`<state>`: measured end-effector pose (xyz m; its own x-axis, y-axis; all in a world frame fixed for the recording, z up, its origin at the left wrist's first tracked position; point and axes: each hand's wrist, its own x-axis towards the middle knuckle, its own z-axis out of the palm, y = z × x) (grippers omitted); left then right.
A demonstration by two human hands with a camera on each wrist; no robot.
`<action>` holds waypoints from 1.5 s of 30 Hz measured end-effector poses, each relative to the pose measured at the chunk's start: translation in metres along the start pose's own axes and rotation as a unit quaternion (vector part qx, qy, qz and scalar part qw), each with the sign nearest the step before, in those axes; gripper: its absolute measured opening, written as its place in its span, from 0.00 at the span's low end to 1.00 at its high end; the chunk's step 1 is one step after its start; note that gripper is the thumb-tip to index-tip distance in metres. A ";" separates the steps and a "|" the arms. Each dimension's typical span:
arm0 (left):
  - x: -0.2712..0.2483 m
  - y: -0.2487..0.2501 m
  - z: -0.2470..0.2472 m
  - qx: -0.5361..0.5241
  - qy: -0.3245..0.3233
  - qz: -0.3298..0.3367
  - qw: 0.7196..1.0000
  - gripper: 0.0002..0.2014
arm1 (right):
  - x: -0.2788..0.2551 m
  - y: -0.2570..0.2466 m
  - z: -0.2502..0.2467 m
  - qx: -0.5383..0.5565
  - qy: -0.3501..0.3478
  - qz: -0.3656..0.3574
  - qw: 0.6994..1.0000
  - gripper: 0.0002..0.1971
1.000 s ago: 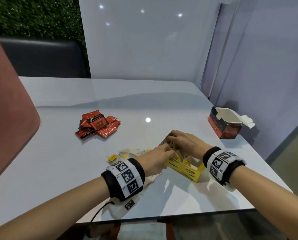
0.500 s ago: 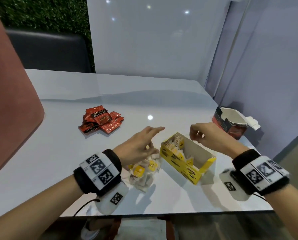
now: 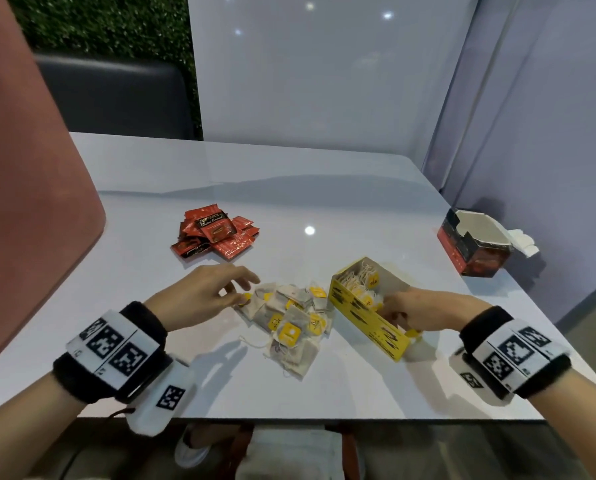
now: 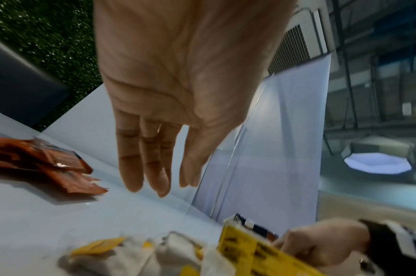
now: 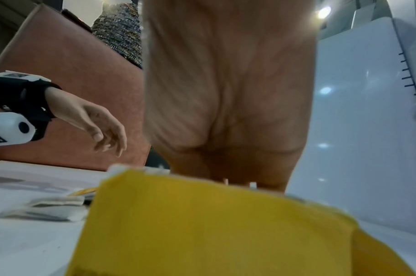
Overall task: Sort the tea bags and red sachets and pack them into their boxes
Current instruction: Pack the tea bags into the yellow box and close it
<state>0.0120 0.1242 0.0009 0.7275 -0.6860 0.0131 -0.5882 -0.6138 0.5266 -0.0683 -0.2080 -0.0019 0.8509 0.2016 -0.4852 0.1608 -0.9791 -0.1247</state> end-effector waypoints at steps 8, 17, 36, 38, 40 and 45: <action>0.027 -0.006 0.024 0.095 -0.053 -0.030 0.994 0.07 | 0.006 -0.003 0.006 -0.040 0.005 -0.001 0.999 0.20; 0.055 -0.038 0.022 0.096 -0.073 -0.214 0.969 0.23 | -0.021 -0.069 -0.028 -0.101 0.246 0.001 0.964 0.09; 0.044 -0.012 0.000 0.057 -0.058 -0.167 0.983 0.07 | 0.046 -0.112 0.008 0.132 0.265 -0.015 0.955 0.11; 0.037 -0.007 -0.010 0.005 -0.036 -0.159 0.987 0.05 | 0.038 -0.107 0.004 0.277 0.302 -0.010 0.912 0.05; 0.031 -0.001 -0.015 -0.006 -0.009 -0.142 0.990 0.07 | 0.031 -0.104 0.002 0.468 0.324 -0.022 0.822 0.04; 0.024 0.009 -0.010 -0.091 0.098 -0.127 0.983 0.09 | 0.031 -0.111 0.012 0.852 0.211 -0.050 0.476 0.06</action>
<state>0.0272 0.1062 0.0149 0.9070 -0.4209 0.0163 -0.3195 -0.6623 0.6778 -0.0658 -0.0928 -0.0131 0.9643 -0.1298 -0.2307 -0.1228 0.5527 -0.8243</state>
